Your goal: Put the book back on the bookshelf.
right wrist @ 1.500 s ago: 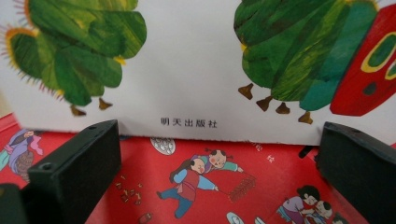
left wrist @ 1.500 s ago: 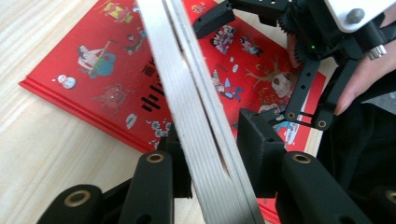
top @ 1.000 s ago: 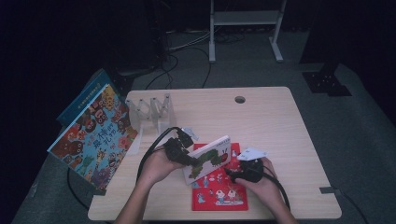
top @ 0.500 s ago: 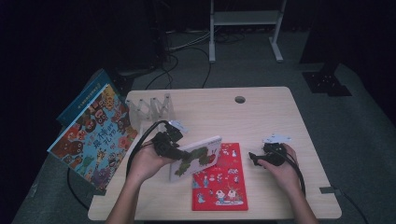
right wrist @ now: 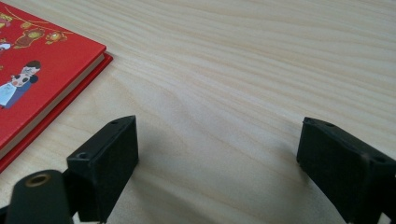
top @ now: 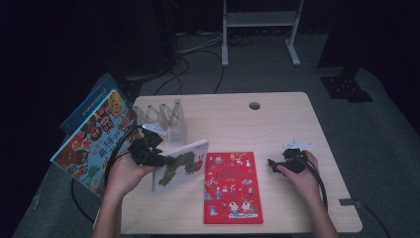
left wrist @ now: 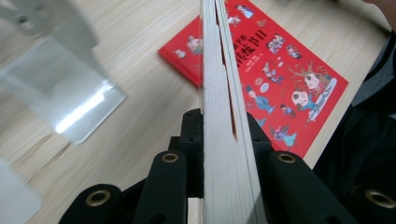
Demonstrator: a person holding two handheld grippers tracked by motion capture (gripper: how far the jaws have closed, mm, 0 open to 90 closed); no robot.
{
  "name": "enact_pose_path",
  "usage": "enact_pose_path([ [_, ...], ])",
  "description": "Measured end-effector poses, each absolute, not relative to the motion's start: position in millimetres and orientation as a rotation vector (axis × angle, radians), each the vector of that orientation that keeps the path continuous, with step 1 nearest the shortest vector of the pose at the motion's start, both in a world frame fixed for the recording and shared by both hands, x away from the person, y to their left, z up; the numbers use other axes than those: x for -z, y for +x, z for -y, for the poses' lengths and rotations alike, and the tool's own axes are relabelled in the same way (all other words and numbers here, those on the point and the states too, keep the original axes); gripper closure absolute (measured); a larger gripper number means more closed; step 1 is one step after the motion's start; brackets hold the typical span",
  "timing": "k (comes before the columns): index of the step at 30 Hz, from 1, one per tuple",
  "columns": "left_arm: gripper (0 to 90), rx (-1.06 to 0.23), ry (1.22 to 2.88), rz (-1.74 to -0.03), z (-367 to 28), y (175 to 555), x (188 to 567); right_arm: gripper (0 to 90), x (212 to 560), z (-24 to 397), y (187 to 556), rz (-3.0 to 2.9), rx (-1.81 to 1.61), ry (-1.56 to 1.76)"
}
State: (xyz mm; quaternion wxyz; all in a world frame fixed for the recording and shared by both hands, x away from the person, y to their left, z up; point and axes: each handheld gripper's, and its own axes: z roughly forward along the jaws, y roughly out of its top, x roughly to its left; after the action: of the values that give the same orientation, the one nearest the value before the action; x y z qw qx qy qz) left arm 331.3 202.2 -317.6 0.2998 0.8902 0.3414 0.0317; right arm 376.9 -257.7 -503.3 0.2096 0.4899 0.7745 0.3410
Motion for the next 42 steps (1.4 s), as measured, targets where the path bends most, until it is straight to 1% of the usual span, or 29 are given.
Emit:
enact_pose_path([
  [3, 75.1, -0.121, 2.349, -0.923, -214, 327, 312, 11.3, 503, 258, 378, -2.154, -0.948, 1.363],
  [6, 75.0, -0.106, 2.321, -0.949, -230, 324, 309, 11.3, 503, 258, 378, -2.152, -0.948, 1.365],
  [12, 75.1, -0.138, 2.275, -1.024, -259, 320, 308, 11.3, 503, 258, 379, -2.149, -0.945, 1.369],
  [18, 75.1, -0.168, 2.25, -1.082, -273, 326, 312, 11.3, 503, 258, 380, -2.148, -0.944, 1.371],
  [29, 75.1, -0.187, 2.229, -1.131, -266, 365, 321, 11.4, 503, 258, 380, -2.149, -0.946, 1.369],
  [35, 75.0, -0.23, 2.224, -1.151, -260, 385, 321, 11.4, 503, 258, 381, -2.152, -0.948, 1.366],
  [42, 75.0, -0.24, 2.214, -1.157, -257, 410, 326, 11.3, 503, 258, 381, -2.152, -0.948, 1.366],
])
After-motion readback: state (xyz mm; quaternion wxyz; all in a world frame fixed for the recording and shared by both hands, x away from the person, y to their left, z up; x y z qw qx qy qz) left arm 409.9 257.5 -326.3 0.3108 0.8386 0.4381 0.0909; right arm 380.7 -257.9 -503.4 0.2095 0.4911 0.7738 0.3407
